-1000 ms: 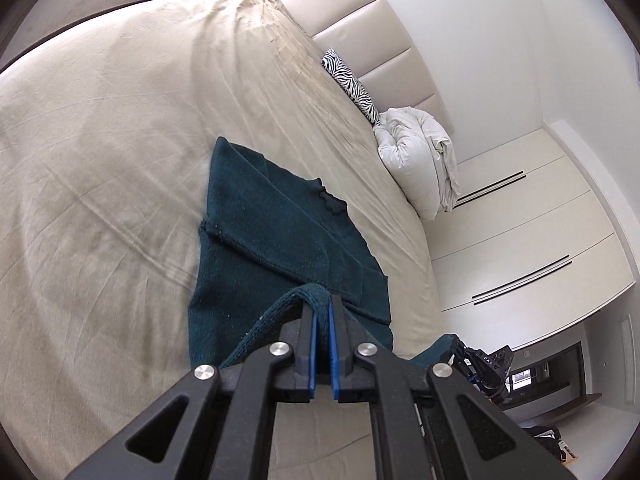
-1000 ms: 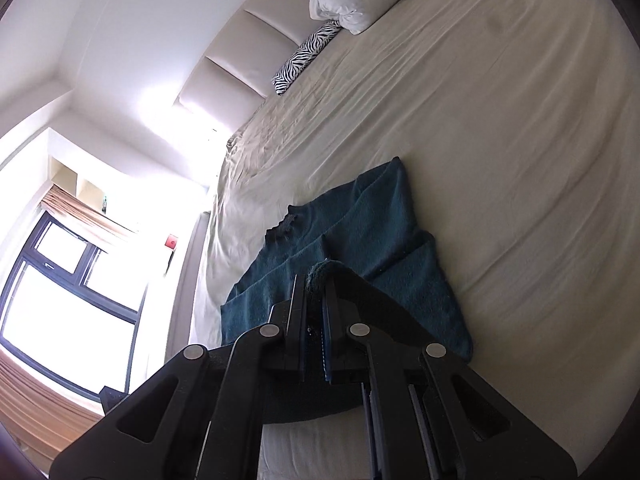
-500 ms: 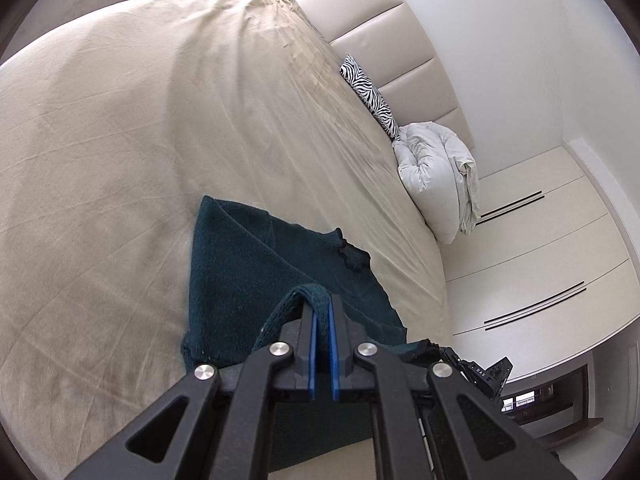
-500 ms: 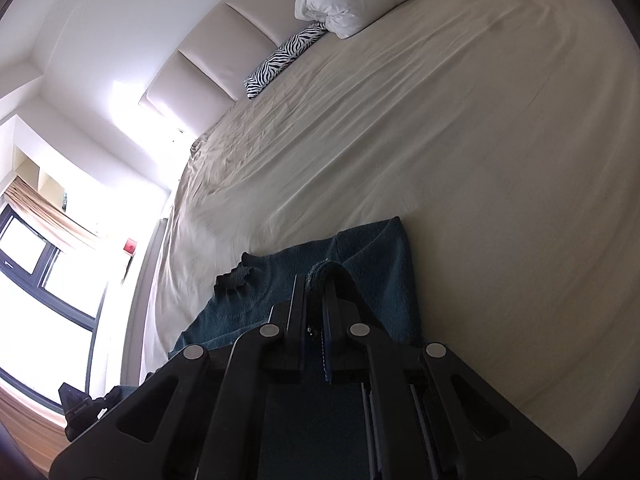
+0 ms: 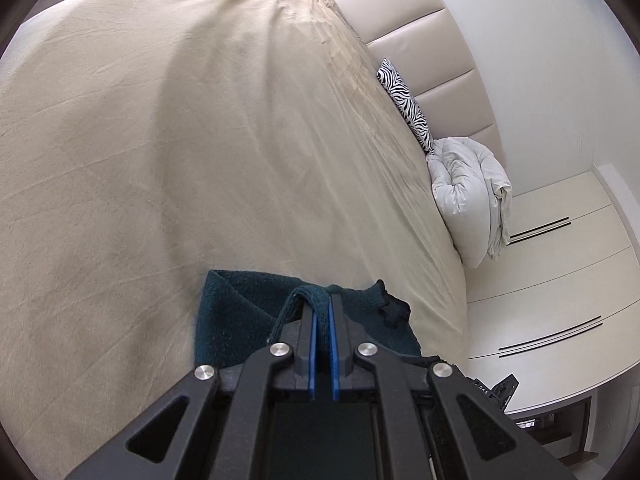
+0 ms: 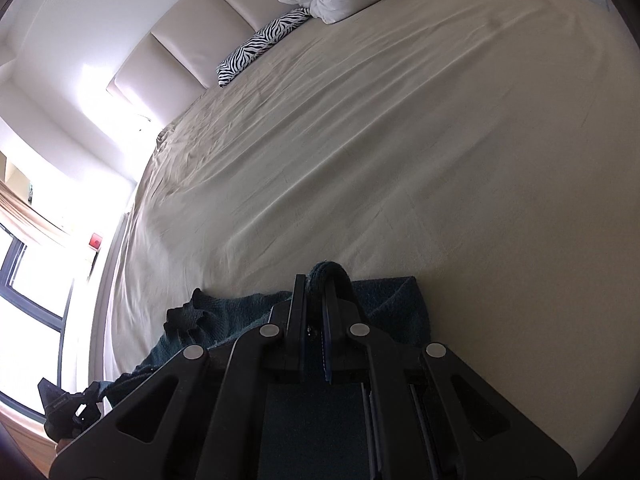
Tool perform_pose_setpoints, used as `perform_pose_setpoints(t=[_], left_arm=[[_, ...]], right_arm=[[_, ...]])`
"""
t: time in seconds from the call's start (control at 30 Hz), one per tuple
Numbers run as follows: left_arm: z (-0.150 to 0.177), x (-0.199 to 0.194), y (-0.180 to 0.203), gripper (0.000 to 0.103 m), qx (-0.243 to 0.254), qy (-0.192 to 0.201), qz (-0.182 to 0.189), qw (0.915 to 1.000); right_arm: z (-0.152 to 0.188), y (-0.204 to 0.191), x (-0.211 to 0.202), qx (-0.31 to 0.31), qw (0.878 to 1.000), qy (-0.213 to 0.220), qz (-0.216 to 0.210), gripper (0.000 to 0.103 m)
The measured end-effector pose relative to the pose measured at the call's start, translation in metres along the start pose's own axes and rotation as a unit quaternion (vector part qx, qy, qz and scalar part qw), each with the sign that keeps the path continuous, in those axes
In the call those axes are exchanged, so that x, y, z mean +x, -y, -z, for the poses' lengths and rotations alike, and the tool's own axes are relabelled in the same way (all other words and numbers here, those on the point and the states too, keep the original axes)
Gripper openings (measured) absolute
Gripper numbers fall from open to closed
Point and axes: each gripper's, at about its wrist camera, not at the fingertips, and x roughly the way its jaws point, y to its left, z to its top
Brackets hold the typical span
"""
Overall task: Fold small clothes
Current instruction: 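Carry the hem over the sweater body toward the collar with both grippers, then lower the hem onto the sweater and open both grippers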
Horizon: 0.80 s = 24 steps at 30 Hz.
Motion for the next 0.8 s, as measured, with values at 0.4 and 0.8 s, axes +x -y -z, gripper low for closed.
perform_pose_setpoints(t=[0.4, 0.8], left_arm=[[-0.009, 0.033, -0.019, 0.066, -0.009, -0.009, -0.006, 0.9999], [0.056, -0.029, -0.002, 0.078, 0.069, 0.030, -0.049, 0.9959]], right_arm=[[0.001, 0.011, 0.060, 0.008, 0.999, -0.006, 0.030, 0.020], [0.034, 0.010, -0.007, -0.022, 0.999, 0.025, 0.023, 0.054]])
